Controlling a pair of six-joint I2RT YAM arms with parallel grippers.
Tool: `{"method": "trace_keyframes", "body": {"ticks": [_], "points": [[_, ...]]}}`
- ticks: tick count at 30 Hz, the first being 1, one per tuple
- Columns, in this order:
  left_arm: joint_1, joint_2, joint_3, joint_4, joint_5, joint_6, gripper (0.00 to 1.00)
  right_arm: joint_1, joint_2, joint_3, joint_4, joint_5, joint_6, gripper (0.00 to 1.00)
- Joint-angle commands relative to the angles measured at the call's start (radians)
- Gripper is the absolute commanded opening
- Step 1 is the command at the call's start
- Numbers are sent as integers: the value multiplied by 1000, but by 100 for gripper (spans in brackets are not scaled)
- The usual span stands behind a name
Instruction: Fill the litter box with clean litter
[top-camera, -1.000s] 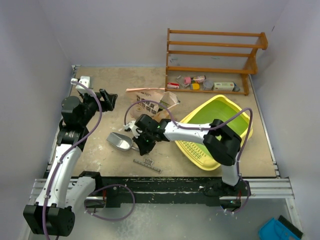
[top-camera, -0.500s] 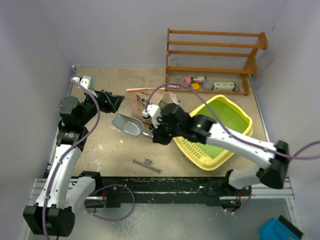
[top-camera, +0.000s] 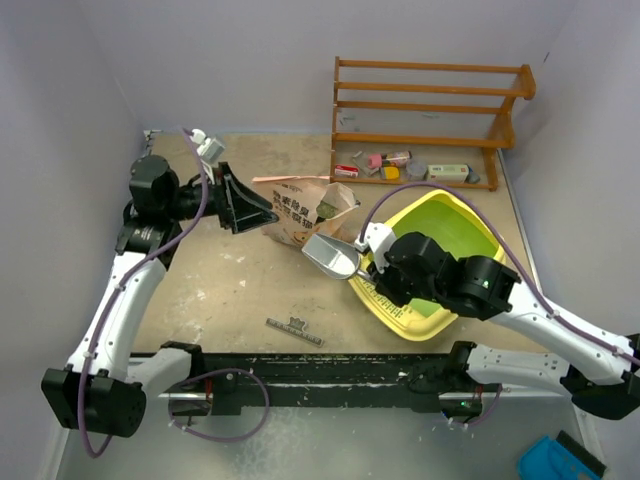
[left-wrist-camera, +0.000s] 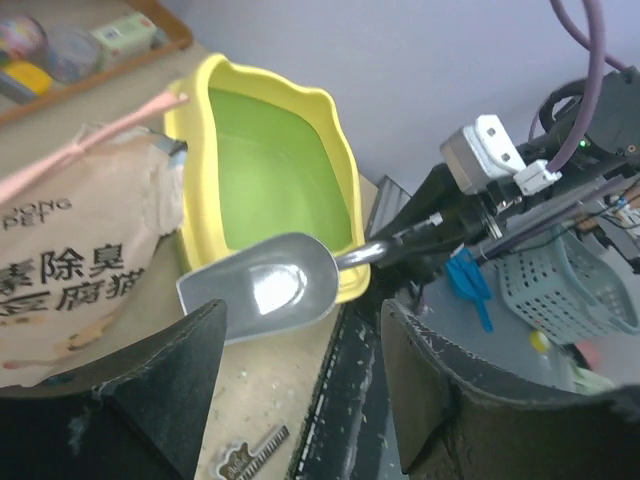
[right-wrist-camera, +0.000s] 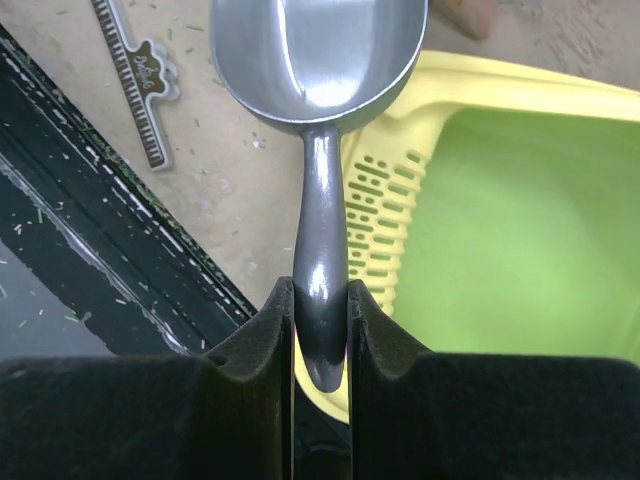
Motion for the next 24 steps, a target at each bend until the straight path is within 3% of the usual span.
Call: {"method": "trace_keyframes", "body": {"ticks": [1,8,24], "points": [[-21,37,-18,-83,67,-13,63,2,-71,0,25,102,36,0],[-142,85,-90,-192,-64,81,60,2,-126,30,26,66,38,0],[-266,206,-256,173,-61,-114,62,3,-219,49,52,-102,-39,0]]}}
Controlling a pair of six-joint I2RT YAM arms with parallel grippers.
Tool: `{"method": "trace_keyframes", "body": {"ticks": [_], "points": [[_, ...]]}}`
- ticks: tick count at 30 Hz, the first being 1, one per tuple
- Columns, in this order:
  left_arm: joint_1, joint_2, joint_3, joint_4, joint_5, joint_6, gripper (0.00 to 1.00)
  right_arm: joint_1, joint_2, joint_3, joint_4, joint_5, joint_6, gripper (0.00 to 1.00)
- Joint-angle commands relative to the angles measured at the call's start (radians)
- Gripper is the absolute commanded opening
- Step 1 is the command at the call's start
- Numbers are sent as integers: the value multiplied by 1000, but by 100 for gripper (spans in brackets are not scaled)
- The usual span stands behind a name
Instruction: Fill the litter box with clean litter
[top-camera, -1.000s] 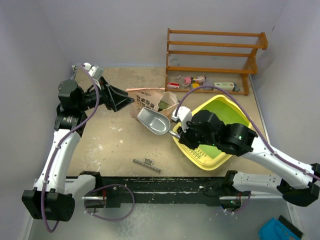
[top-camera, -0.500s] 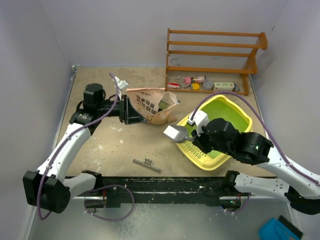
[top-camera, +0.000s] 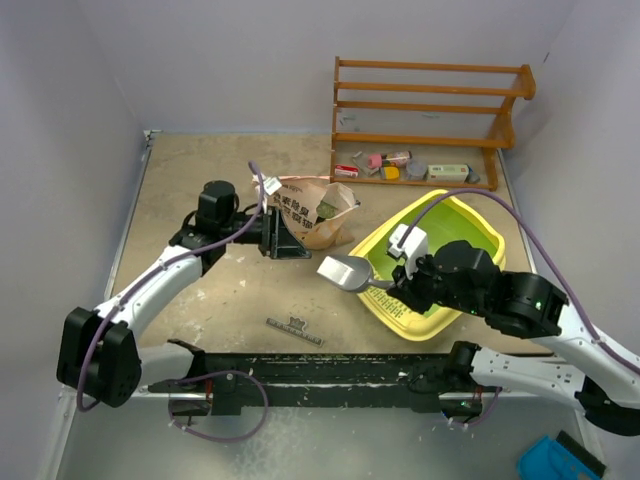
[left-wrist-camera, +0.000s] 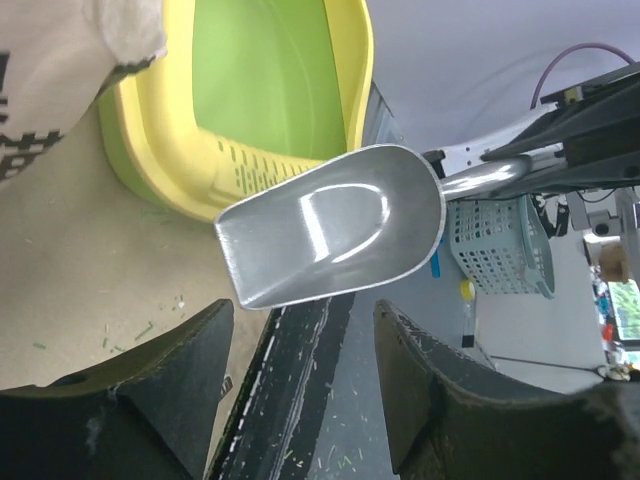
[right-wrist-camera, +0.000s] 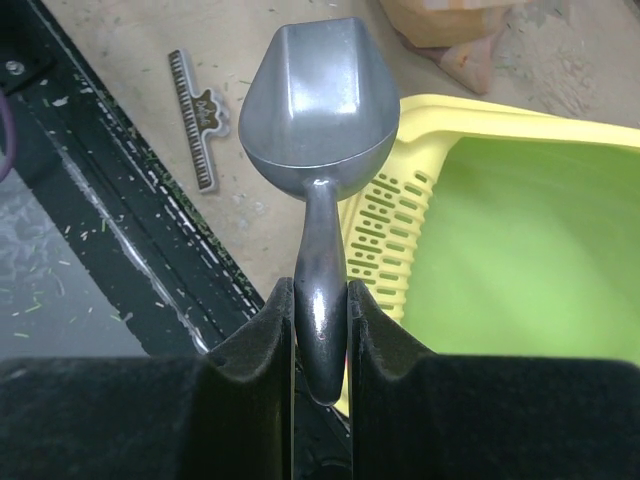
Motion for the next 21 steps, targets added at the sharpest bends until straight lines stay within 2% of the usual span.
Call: {"method": "trace_keyframes", "body": {"ticks": [1,3,12,21], "points": [[-22,46,-56,192,38,-87,62,1,-30,56,63,-91,-54,0],[-32,58,-72,253,48,-127,62,1,-28,57,69,-96,-65,0],[-54,101,-79,306,63,-164,62,2,-10,85,95,-94,-98,0],[-83,139,-84,344,66,-182,56,2,-12,90,117,-66,-100,0]]}}
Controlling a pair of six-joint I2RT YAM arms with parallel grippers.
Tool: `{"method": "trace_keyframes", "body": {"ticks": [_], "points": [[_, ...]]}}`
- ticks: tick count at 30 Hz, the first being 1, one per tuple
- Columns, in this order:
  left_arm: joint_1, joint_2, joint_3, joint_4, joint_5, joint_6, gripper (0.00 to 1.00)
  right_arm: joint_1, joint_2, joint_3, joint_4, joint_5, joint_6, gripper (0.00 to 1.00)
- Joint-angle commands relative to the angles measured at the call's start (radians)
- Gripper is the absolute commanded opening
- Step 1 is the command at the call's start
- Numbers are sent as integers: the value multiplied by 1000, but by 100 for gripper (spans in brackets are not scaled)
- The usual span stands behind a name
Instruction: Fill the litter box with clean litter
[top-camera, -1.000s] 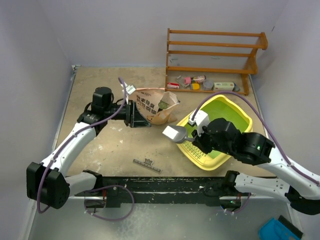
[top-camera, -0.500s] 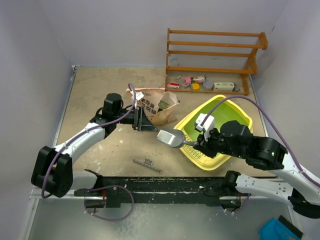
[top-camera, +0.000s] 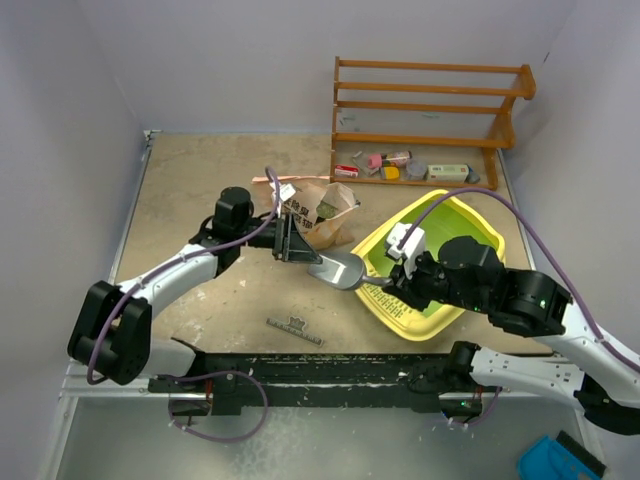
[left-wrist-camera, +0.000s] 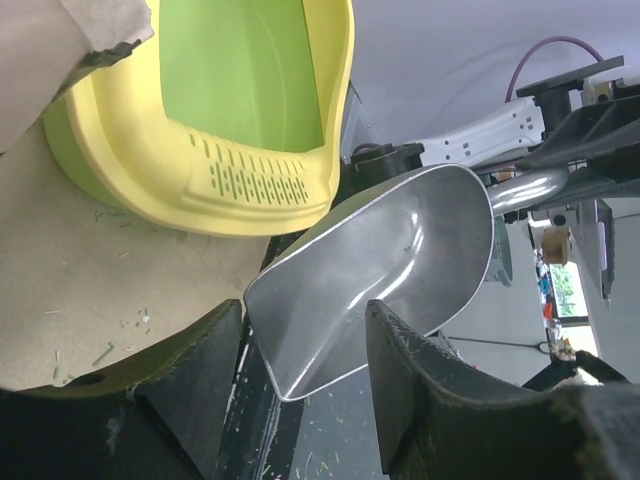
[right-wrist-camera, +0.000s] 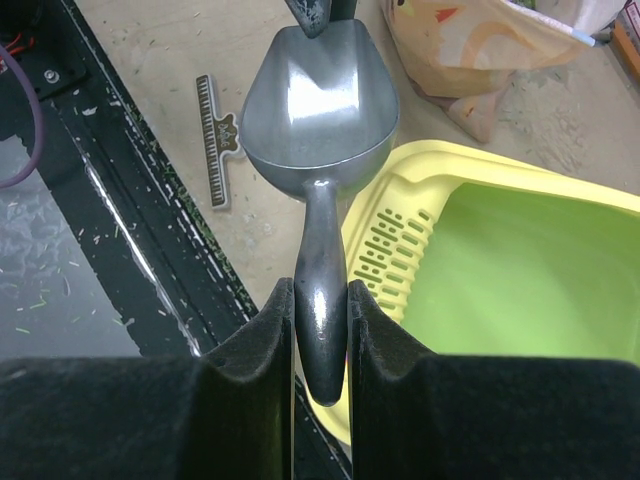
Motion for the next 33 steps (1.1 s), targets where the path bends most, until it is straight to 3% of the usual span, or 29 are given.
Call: {"method": "trace_keyframes", "body": {"ticks": [1,9,11,14,18,21,28,33], "points": [[-17,5,-7,72,23,-22,55,1,-20,44,93,11,-15,0],[-49,14,-27,182,11,-104,39,2,-8,21,109,30,-19,0],[-51,11,-49,251,5,-158,28,1,-8,10,113,47,-17,0],[-54,9,-66,291,-5,-183,2,2,-14,-1,106,79,-6,0],[-55,-20,-102,329,-63,-210,0,2,-29,-14,92,111,22,0],[-55,-59,-172,472,-129,-292,0,2,-40,-17,75,152,77,0],[-55,-141,-380,799,-324,-489,0,2,-108,-36,74,144,234,31],[-55,-147,-513,1013,-439,-610,0,2,-219,-93,168,169,376,54]]}}
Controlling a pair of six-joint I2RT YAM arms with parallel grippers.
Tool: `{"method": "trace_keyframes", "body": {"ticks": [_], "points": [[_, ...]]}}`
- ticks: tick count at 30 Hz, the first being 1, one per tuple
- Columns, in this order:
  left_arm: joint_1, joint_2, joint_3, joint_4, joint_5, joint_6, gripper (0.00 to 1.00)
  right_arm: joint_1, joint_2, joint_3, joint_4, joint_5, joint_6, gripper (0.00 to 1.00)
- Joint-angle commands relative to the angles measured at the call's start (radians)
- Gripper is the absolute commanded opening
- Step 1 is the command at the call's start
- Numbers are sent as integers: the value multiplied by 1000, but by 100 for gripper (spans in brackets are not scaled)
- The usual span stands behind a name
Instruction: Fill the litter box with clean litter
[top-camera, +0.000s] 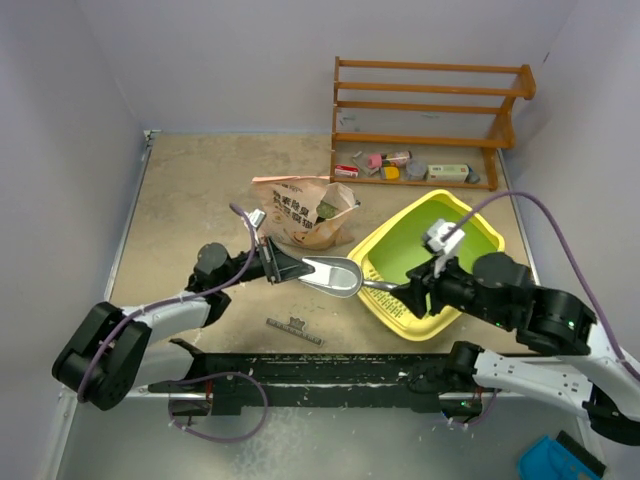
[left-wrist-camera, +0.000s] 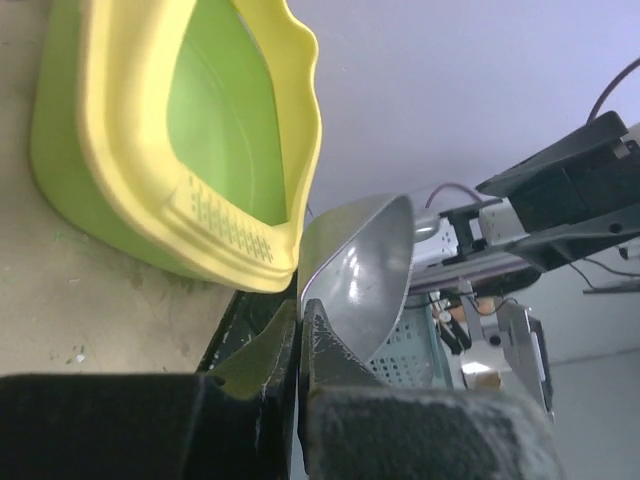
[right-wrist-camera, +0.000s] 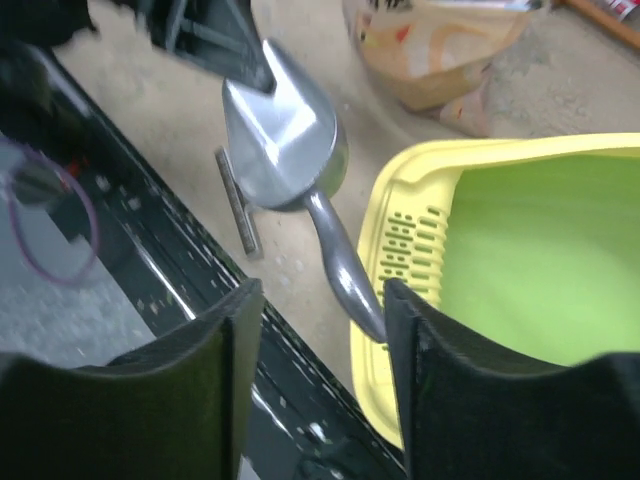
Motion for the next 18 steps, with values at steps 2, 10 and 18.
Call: {"method": "trace_keyframes", "body": {"ticks": [2,10,18], "points": [[1,-18,-105,304,-168,-131,0,-3,-130,-45,176,95,211,61],[-2,-72,-138,378,-199,-147,0,-3,-36,-16,155,91,350,74],[-2,-335,-118,124,-280,-16,0,-6,47,73,223,69,460,72]]}}
